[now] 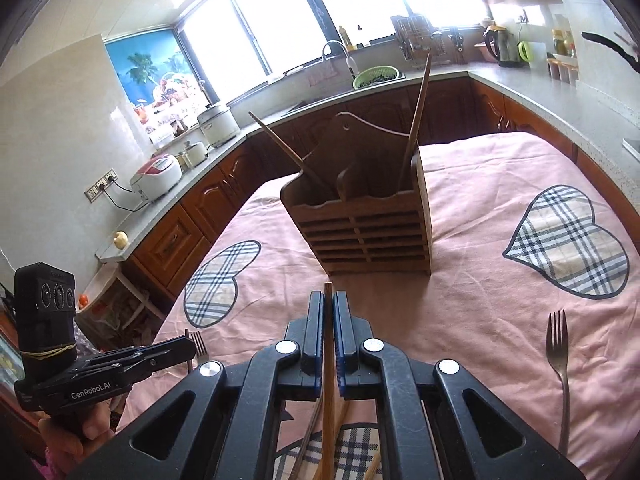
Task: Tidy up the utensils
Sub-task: 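Lift both held chopsticks upright and carry them above the wooden holder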
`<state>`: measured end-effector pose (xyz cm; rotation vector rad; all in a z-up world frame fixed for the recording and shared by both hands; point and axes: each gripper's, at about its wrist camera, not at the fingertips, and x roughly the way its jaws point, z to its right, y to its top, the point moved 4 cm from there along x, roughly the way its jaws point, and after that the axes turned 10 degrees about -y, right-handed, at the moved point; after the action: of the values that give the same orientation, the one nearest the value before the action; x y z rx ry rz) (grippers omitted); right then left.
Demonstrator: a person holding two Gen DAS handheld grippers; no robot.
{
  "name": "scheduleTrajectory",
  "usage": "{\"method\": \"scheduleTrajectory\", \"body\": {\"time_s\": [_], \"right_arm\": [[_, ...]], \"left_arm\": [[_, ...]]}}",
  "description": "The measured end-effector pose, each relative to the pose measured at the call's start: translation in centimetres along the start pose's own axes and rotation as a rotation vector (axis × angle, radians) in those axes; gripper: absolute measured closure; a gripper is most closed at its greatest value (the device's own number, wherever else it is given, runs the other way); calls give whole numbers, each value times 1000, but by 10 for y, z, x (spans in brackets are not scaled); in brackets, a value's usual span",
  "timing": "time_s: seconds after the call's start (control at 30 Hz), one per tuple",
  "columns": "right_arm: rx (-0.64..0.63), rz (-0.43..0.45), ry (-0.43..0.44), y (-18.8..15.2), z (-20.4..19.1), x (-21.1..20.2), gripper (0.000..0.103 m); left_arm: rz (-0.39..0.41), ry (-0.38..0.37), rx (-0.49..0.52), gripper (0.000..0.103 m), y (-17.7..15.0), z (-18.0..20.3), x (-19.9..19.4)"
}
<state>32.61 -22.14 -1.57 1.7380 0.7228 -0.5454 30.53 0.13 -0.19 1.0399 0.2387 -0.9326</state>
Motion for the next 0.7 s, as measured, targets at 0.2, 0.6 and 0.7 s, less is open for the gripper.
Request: {"method": "scheduleTrajectory", "body": {"time_s": [0.2,0.6,0.7], "right_arm": [[-12,53,0,4,-5,-27,99],[-21,131,-23,9,-5,-63,99],[-22,146,-23,12,-5,-68,99]], "left_arm": [[39,-1,14,100,-3,7,-27],[106,-6,22,100,-3,14,-61],[123,-6,26,100,-2,16,-67]]}}
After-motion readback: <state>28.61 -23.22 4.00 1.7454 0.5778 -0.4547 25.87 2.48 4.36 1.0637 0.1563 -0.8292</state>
